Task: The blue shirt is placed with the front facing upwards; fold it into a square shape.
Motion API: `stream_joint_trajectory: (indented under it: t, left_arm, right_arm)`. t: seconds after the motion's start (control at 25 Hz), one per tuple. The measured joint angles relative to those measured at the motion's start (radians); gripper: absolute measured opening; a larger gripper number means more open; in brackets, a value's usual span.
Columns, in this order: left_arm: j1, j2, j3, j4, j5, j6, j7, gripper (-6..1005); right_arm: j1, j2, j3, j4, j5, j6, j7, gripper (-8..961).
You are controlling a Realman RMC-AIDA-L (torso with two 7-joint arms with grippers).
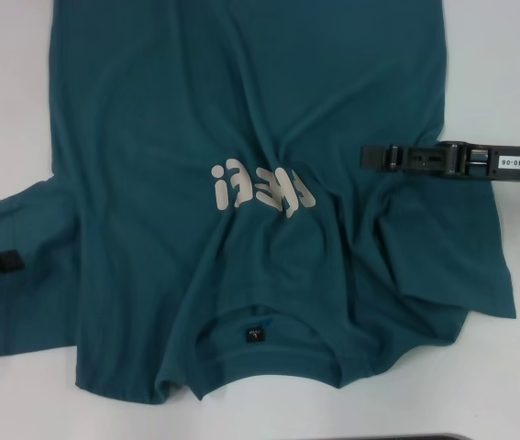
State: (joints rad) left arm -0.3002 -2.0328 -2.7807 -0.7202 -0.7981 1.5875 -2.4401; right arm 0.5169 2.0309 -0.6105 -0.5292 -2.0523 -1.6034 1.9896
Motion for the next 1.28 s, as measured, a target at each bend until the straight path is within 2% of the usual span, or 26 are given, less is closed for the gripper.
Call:
stream_joint_trajectory:
  t: [0.2, 0.32, 0.44, 0.56, 0.84, 1.08, 1.28]
  left_arm:
    - [0.000, -0.008, 0.022, -0.053, -0.004, 0.019, 0.098, 209]
    - [0.001, -0.028, 0.022, -0.116, -0.010, 0.047, 0.177, 113]
    - [0.003, -0.048, 0.026, -0.186, -0.011, 0.080, 0.238, 60]
    - [0.000, -0.051, 0.029, -0.213, -0.003, 0.096, 0.276, 7]
    - [0.004, -0.042, 0.018, -0.253, -0.001, 0.098, 0.291, 6]
    - [0.009, -0.039, -0.002, -0.354, 0.035, 0.081, 0.210, 6]
    - [-0.003, -0.029, -0.012, -0.399, 0.047, 0.079, 0.154, 6]
  right_arm:
    - [0.000, 0.000, 0.000, 0.000, 0.000, 0.000, 0.000, 897]
    - [0.000, -0.001, 0.000, 0.000, 0.000, 0.000, 0.000, 897]
    - [0.000, -0.005, 0.000, 0.000, 0.000, 0.000, 0.000, 897]
    - [0.000, -0.006, 0.000, 0.001, 0.000, 0.000, 0.000, 897]
    - [0.000, -0.008, 0.000, 0.000, 0.000, 0.000, 0.000, 897]
    - [0.000, -0.008, 0.000, 0.001, -0.002, 0.001, 0.000, 897]
    - [0.002, -0.008, 0.000, 0.004, -0.003, 0.002, 0.000, 897]
